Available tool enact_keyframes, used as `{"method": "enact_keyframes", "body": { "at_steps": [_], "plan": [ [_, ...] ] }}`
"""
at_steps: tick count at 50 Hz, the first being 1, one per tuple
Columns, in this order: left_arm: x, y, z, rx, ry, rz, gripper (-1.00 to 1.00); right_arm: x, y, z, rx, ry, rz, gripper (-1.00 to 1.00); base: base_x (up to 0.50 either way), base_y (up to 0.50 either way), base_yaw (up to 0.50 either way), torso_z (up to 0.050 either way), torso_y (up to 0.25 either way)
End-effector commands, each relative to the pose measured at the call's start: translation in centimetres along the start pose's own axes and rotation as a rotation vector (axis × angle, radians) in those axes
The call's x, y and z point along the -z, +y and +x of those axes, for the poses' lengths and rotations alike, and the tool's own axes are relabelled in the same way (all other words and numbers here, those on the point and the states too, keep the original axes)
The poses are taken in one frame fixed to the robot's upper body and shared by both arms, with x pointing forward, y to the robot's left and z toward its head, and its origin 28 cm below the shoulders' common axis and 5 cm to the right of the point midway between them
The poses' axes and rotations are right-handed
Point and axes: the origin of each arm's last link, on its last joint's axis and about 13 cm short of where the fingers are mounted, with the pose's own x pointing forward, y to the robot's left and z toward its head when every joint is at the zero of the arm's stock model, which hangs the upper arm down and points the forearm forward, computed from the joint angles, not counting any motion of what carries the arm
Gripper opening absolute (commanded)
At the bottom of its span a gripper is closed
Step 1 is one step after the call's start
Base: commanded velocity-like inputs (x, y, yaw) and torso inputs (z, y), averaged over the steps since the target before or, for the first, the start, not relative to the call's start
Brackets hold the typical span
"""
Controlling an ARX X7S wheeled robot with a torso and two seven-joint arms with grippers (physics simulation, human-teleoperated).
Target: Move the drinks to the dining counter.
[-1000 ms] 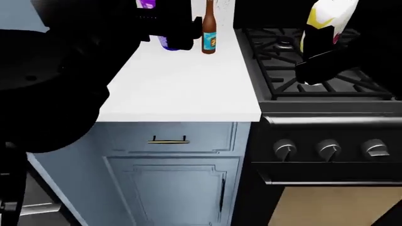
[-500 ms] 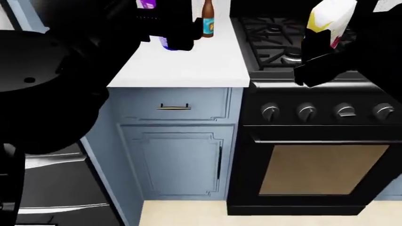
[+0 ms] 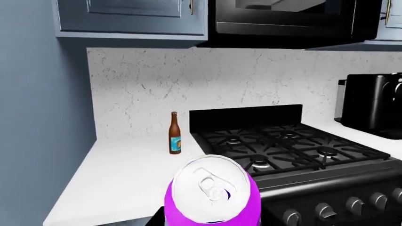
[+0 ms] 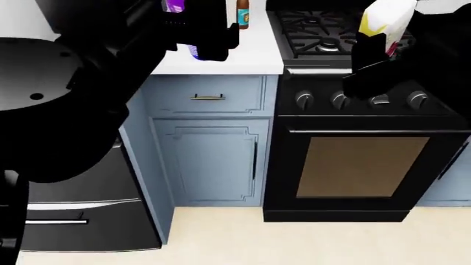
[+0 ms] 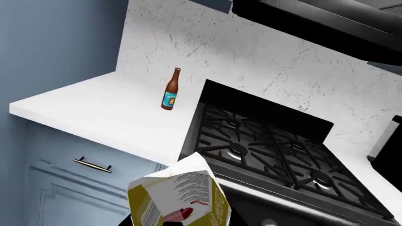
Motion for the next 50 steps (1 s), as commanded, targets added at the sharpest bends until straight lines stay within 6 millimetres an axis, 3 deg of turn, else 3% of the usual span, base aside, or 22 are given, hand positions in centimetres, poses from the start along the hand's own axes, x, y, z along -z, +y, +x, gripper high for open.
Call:
{"method": "enact_keyframes", "body": {
  "at_steps": [1,3,10,50],
  "plan": [
    [-0.13,0.06,0.12,-0.009,-0.002,-0.009,-1.00,-0.90,-0.24,-0.08,0.025,-0.105,0.012,-1.00,0.00,0.00,0.00,0.000,0.000],
    [-0.10,0.06,0.12,-0.009,-0.001,-0.008,-1.00,-0.83,-0.08,-0.13,0.004,-0.086,-0.050,-1.00,0.00,0.00,0.00,0.000,0.000],
    [-0.15,0.09,0.13,-0.009,-0.003,-0.007,-1.00,-0.95,-0.32,-0.14,0.027,-0.107,-0.019,-1.00,0.00,0.00,0.00,0.001,0.000],
    [-0.56,-0.01,-0.22,-0.002,-0.021,-0.013,-1.00,-1.39,-0.51,0.10,0.111,-0.108,-0.067,-1.00,0.00,0.00,0.50,0.000,0.001]
  ]
}}
